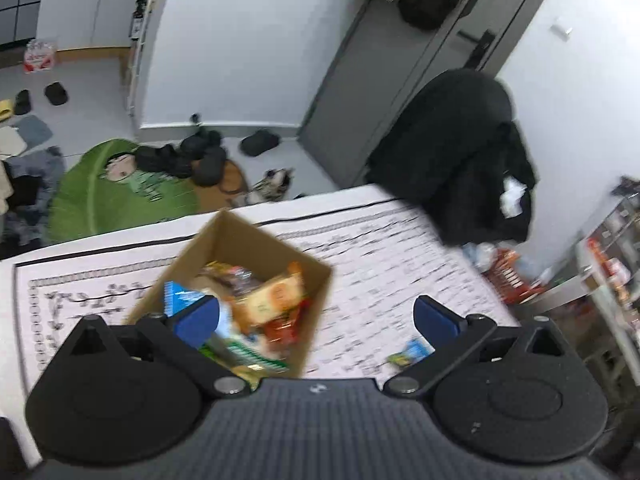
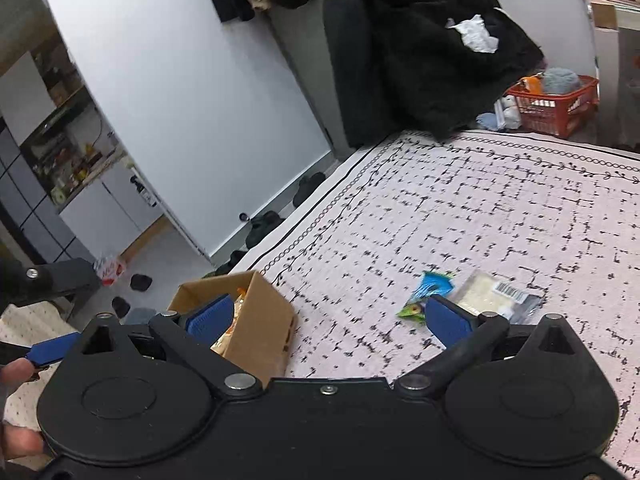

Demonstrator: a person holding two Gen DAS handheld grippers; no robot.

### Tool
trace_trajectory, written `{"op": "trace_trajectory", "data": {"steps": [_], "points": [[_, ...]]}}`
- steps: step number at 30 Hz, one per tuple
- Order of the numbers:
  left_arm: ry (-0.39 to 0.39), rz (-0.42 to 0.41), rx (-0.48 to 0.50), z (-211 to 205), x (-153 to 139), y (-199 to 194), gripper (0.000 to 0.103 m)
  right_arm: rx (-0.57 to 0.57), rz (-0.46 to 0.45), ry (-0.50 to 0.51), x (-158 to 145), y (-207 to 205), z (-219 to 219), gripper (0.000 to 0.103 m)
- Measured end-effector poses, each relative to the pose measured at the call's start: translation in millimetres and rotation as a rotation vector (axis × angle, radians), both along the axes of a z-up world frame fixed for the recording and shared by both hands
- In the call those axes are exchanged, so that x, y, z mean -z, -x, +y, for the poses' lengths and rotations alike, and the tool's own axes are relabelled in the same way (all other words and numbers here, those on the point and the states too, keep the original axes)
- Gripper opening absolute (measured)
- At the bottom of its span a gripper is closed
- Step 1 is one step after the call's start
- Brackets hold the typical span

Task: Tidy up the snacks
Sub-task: 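Move the left tool to the blue candy packet while the right approaches the clear cheese packet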

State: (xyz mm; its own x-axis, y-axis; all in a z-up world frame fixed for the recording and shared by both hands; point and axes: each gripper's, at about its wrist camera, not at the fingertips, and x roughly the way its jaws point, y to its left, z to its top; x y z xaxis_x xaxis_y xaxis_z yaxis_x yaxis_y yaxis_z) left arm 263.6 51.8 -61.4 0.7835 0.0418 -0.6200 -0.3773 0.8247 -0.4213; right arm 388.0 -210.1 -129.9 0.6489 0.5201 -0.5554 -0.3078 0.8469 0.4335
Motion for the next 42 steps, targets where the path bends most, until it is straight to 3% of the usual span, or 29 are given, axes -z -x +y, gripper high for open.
{"op": "trace_trajectory", "data": {"steps": [12, 24, 30, 35, 42], "points": [[0.098, -0.145, 0.259, -54.7, -23.7, -10.8, 0.103, 0.062, 0.019, -0.026, 11.1, -10.6, -40.7, 0.103], [0.190, -0.188, 0.437, -93.9, -19.8, -30.0, 0.103, 0.136, 0.073, -0.038, 33.7, -24.7, -79.8, 0.103], [0.096, -0.165, 0.450, -110.4, -6.6, -45.7, 0.103, 0.158, 0.109, -0.035, 45.9, -31.4, -93.8, 0.103], [0.096, -0.080, 0.412, -109.5, 17.9, -69.3, 0.103, 0.168, 0.147, -0.010, 58.0, -37.0, -97.6, 0.103], [0.006, 0.001, 0.366, -111.7, 49.3, -97.2, 0.103, 0.169, 0.170, -0.001, 71.0, -42.9, -96.6, 0.103]]}}
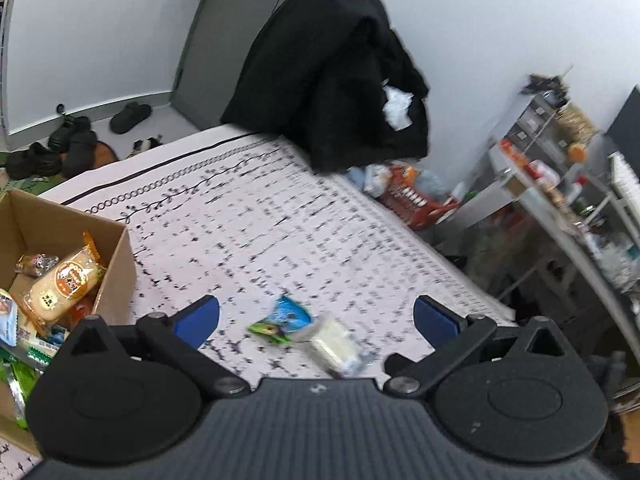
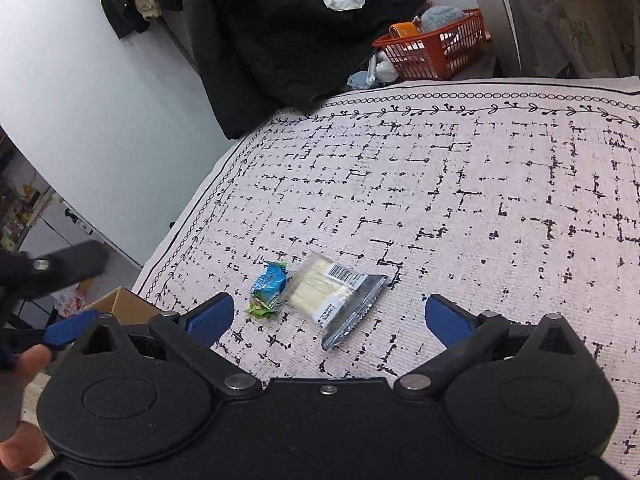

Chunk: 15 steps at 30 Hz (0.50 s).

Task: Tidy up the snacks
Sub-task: 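Move the left tool to the blue candy packet while the right approaches the clear cheese packet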

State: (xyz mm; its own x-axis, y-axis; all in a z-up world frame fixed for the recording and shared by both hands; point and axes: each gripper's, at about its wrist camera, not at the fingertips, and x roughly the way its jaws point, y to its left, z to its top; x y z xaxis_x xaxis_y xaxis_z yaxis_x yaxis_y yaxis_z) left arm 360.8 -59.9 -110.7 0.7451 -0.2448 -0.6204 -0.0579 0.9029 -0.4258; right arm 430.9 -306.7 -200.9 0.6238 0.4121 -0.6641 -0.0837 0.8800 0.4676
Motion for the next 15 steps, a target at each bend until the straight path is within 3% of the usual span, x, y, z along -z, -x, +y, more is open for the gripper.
{"op": "trace_trajectory", "data": {"steps": [13, 15], "points": [[-0.064, 0.151, 0.016, -16.3, 62.8, -55.1, 0.103, -0.042, 0.022, 0.093, 24.4, -18.6, 15.7, 0.102], [-0.047, 0.162, 0.026, -16.7, 73.0, -63.0, 0.102, -0.050, 0.018, 0.117, 28.1, -21.2, 19.1, 0.102]]}}
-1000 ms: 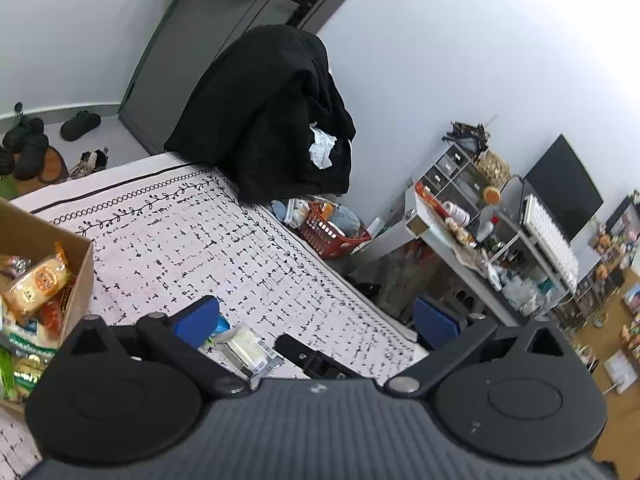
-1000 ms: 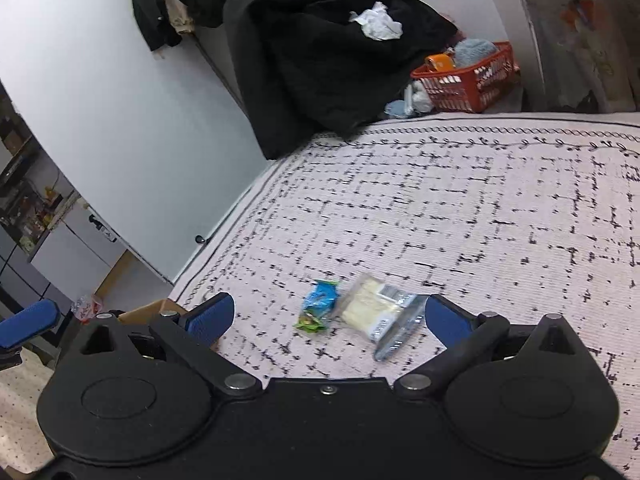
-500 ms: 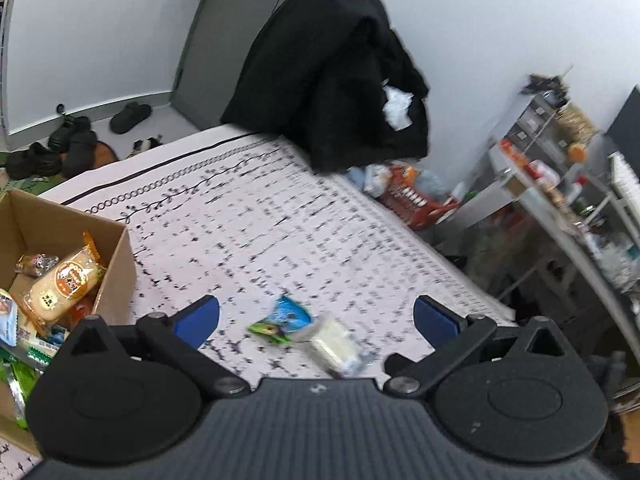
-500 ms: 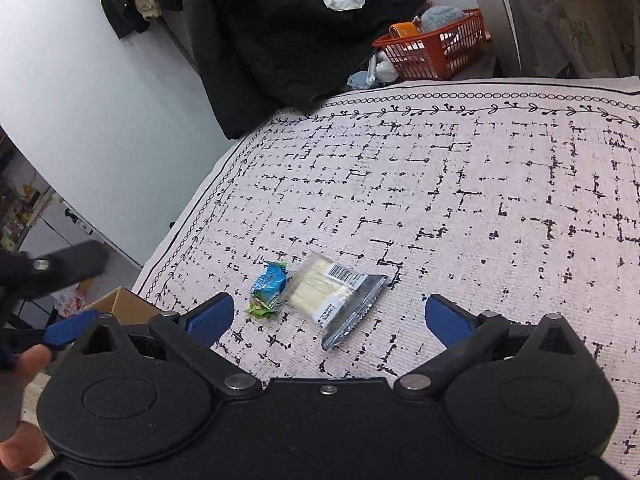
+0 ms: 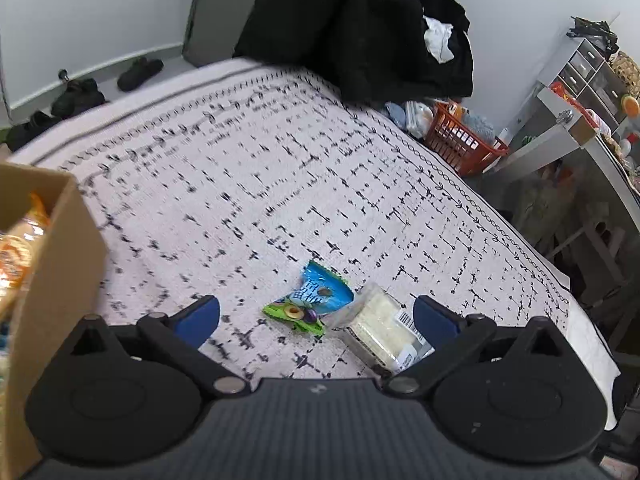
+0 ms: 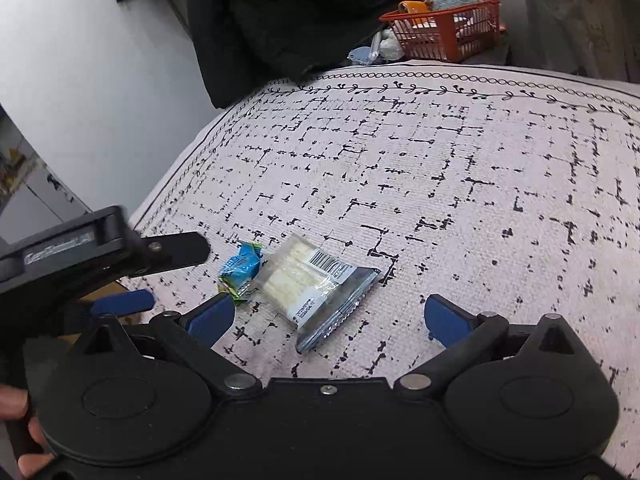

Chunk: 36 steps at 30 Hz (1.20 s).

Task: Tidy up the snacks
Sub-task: 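Move the left tool to the blue candy packet while the right approaches the clear cheese packet, then grasp the blue candy packet with the left tool while the right grasps the cheese packet, then carry the blue packet with the left tool while the right carries the cheese packet to the box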

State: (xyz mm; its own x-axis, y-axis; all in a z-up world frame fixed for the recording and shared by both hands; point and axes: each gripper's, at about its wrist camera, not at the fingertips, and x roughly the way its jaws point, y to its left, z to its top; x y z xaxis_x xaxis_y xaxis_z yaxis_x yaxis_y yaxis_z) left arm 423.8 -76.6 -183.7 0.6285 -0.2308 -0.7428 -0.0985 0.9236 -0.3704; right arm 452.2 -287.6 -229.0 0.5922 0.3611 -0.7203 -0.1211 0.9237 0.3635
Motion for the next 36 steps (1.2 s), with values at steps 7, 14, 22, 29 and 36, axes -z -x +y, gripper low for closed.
{"op": "trace_trajectory", "data": {"steps": [7, 14, 22, 29, 36], "points": [[0.005, 0.031, 0.013, -3.3, 25.2, -21.2, 0.090, -0.028, -0.020, 0.077, 9.0, -13.6, 14.8, 0.102], [0.013, 0.094, 0.038, -6.1, 48.8, -38.4, 0.067, -0.061, -0.047, 0.199, 16.7, -23.8, 34.6, 0.102], [-0.036, 0.093, 0.055, -7.3, 50.0, -48.9, 0.045, -0.079, -0.069, 0.237, 18.9, -35.3, 53.7, 0.099], [-0.007, 0.072, 0.043, 3.1, 33.9, -44.6, 0.019, -0.168, -0.069, 0.229, 13.4, -32.4, 71.9, 0.051], [0.004, 0.048, 0.037, 11.4, 9.3, -30.5, 0.013, -0.182, -0.080, 0.180, -3.0, -23.3, 76.7, 0.049]]}}
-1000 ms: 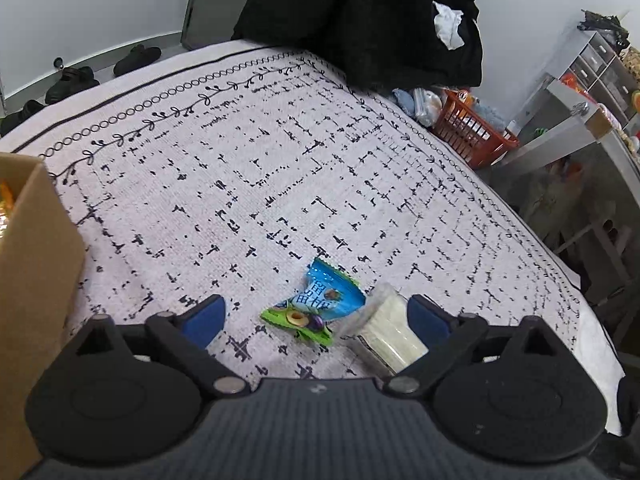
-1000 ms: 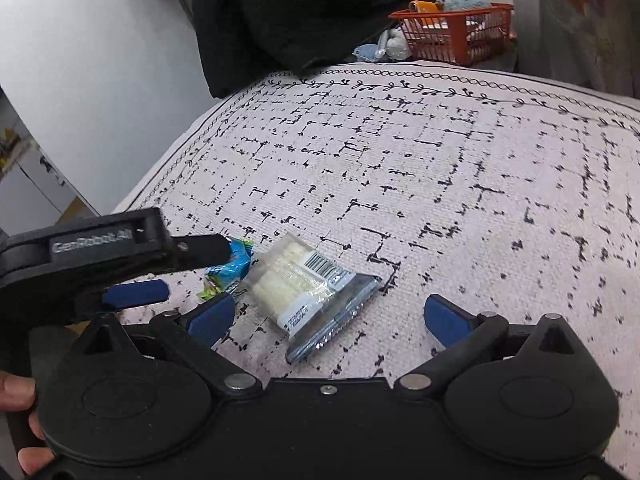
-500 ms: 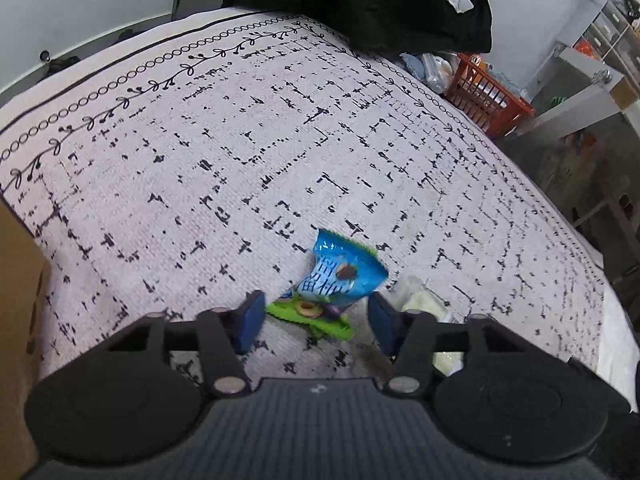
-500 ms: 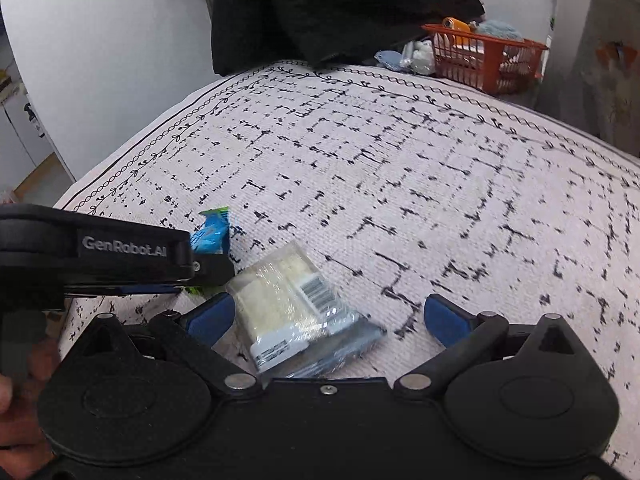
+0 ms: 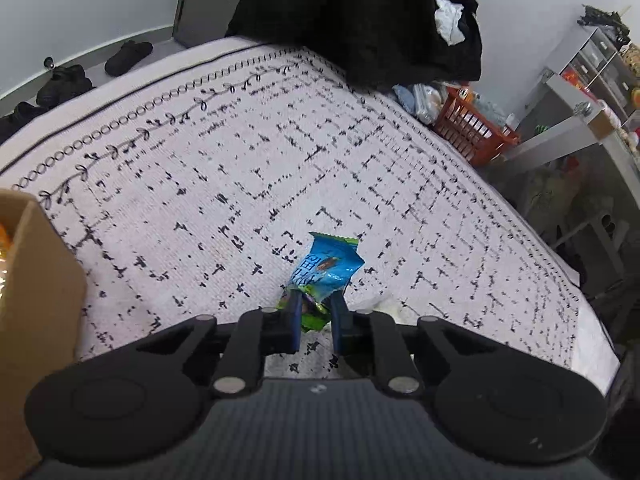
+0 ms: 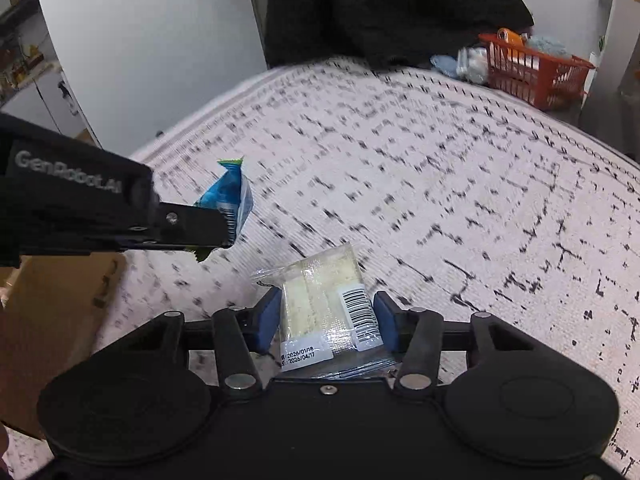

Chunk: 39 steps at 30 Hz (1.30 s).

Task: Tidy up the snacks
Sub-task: 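Carry the blue packet with the left tool while the right carries the cheese packet to the box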

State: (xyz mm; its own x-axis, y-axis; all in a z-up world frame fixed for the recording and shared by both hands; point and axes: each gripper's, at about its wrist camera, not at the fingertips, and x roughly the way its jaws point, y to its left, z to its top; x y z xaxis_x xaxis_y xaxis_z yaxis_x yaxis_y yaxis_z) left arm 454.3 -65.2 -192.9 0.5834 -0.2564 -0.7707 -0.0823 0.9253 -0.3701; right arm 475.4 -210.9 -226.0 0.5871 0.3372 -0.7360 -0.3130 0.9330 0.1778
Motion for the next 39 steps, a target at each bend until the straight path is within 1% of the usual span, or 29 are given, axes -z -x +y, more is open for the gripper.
{"op": "trace_trajectory", "data": {"steps": [3, 6, 12, 18, 26, 33, 39], "points": [[0.001, -0.023, -0.007, 5.7, -16.6, 9.5, 0.012, 0.007, -0.010, -0.047, -11.1, 2.8, -0.4, 0.048], [0.001, -0.039, -0.022, 13.7, -32.8, 21.1, 0.012, -0.001, 0.012, -0.140, -18.8, 5.4, 1.0, 0.048], [-0.012, -0.083, -0.063, 38.7, -66.6, 46.4, 0.012, -0.031, -0.031, -0.172, -42.7, 19.2, 19.2, 0.048], [-0.042, -0.110, -0.124, 70.6, -92.0, 73.6, 0.012, -0.082, -0.069, -0.168, -60.7, 33.1, 43.0, 0.048], [-0.080, -0.116, -0.207, 110.0, -116.0, 113.2, 0.012, -0.161, -0.118, -0.172, -80.2, 54.6, 75.8, 0.048], [-0.084, -0.090, -0.295, 142.1, -124.5, 148.7, 0.012, -0.234, -0.144, -0.177, -92.3, 74.1, 105.1, 0.048], [-0.075, -0.072, -0.343, 155.6, -125.6, 170.2, 0.012, -0.294, -0.159, -0.158, -97.8, 89.4, 126.0, 0.048]]}}
